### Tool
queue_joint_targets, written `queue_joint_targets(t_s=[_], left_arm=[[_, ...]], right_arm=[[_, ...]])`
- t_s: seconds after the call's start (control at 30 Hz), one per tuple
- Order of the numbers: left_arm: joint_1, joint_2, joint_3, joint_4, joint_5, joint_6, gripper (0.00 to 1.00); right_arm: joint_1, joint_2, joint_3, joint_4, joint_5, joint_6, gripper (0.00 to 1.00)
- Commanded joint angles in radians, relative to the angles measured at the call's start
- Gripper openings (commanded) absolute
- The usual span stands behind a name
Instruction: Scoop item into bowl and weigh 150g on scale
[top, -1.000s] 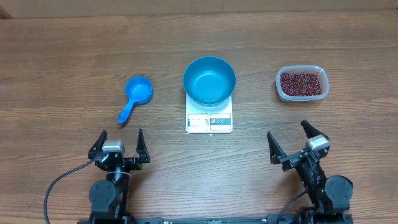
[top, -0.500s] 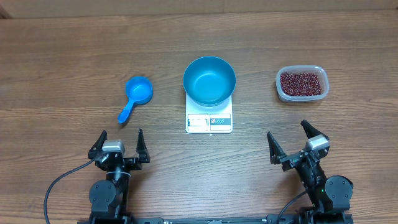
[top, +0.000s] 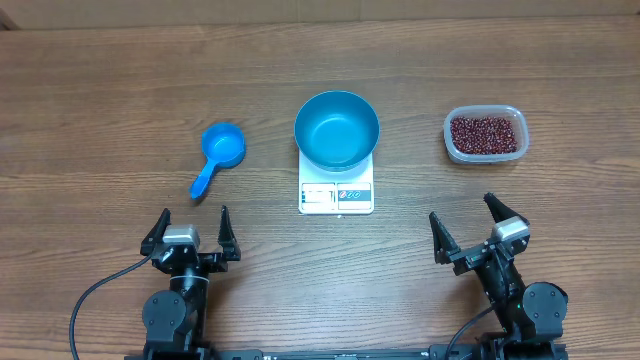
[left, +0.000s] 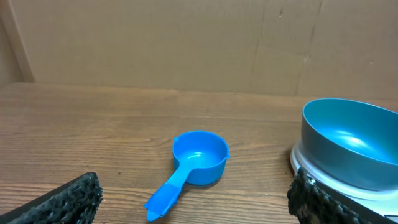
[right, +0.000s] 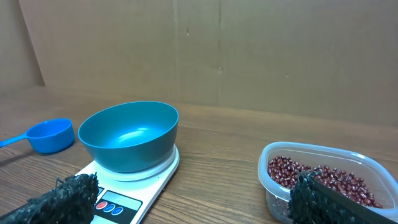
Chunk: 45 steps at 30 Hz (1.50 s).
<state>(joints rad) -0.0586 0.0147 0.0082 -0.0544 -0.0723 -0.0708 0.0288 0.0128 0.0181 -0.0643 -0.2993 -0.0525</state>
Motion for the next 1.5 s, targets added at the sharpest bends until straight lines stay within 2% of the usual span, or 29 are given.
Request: queue_joint_targets(t_s=[0.0, 0.33, 0.47, 0.73, 1.07, 1.47], left_arm=[[0.006, -0.010, -0.003, 0.007, -0.014, 0.015, 0.99], [0.006, -0.010, -0.003, 0.029, 0.021, 0.011, 1.00], [0.006, -0.010, 0.027, 0.030, 0.010, -0.047, 1.00], [0.006, 0.041, 0.275, -0.164, -0.021, -0.056, 0.99], [0.006, 0.467, 0.734, -0.363, 0.021, -0.037, 1.00], [0.006, 1.099, 1.393, -0.872, 0.170, -0.038, 1.00]], right_arm=[[0.008, -0.010, -0.010, 0.006, 0.010, -0.002, 1.00], [0.008, -0.010, -0.010, 0.006, 0.010, -0.002, 1.00], [0.008, -0.010, -0.010, 0.006, 0.010, -0.002, 1.00], [0.008, -0.010, -0.010, 0.006, 0.010, -0.002, 1.00], [0.008, -0.010, -0.010, 0.006, 0.010, -0.002, 1.00], [0.008, -0.010, -0.010, 0.006, 0.010, -0.002, 1.00]])
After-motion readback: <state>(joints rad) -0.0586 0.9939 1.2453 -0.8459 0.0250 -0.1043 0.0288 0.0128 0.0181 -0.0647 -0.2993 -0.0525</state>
